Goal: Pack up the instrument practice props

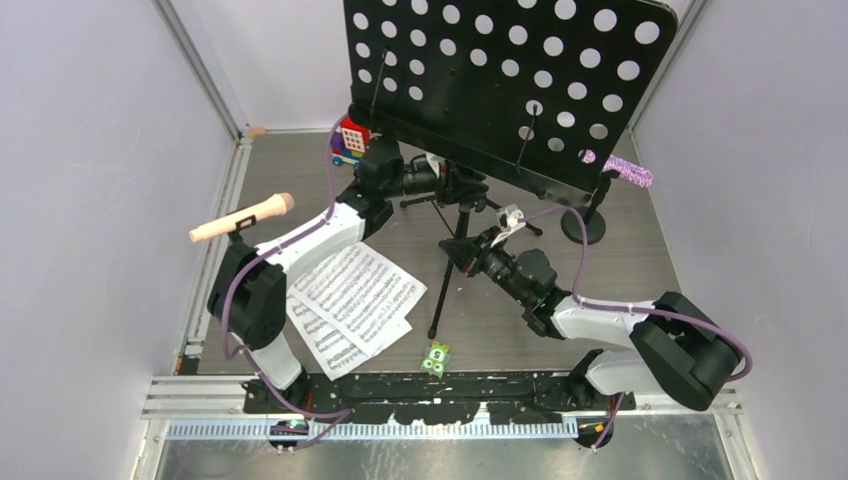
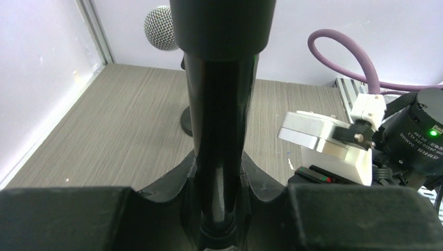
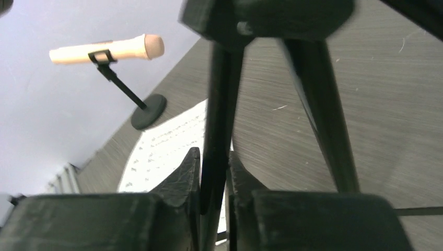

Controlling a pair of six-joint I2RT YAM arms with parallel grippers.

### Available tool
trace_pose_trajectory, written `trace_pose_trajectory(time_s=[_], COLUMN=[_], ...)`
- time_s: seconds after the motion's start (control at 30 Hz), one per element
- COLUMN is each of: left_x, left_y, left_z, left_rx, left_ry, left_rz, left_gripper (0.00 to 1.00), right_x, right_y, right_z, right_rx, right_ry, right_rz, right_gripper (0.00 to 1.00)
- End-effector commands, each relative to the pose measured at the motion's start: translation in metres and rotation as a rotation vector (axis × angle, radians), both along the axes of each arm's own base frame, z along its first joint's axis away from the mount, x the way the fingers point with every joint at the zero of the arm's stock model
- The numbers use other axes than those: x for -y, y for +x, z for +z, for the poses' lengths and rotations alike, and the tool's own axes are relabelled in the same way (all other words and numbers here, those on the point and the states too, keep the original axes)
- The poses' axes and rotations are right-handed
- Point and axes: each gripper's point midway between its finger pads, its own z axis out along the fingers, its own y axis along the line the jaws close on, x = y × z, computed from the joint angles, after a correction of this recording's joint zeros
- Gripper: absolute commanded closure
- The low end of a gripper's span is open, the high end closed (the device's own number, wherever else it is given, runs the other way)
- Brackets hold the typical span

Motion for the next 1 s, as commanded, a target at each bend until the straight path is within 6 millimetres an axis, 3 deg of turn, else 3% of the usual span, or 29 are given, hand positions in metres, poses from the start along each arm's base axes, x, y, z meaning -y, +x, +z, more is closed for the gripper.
trace_pose_trajectory(time_s=[0.0, 0.1, 0.17, 0.23, 0.47, 0.6, 0.97], left_x=[0.006, 0.006, 0.007, 0.006, 0.0, -0.007, -0.032], left_y=[-0.034, -0.03, -0.027, -0.023, -0.006, -0.001, 0.008], left_z=[-0.046, -0.041, -0.035, -0.026, 0.018, 0.041, 0.075], left_rx=[-0.224, -0.211, -0.186, -0.158, -0.075, -0.068, -0.003], left_ry=[0.141, 0.126, 0.096, 0.054, -0.181, -0.307, -0.431], left_rz=[-0.105, -0.085, -0.064, -0.033, 0.078, 0.091, 0.158], left_gripper=[0.99, 0.9, 0.66, 0.57, 0.49, 0.34, 0.33], right_x=[-0.001, 0.004, 0.006, 0.006, 0.005, 0.006, 0.009], right_y=[-0.002, 0.0, 0.0, 0.0, -0.001, -0.002, -0.003], right_z=[0.048, 0.048, 0.047, 0.047, 0.047, 0.047, 0.05], right_rx=[0.181, 0.184, 0.184, 0.183, 0.177, 0.174, 0.173], right_ry=[0.068, 0.061, 0.057, 0.052, 0.055, 0.058, 0.054], right_rz=[-0.008, -0.035, -0.045, -0.044, -0.041, -0.044, -0.049], right_gripper=[0.98, 0.99, 0.99, 0.99, 0.99, 0.99, 0.99])
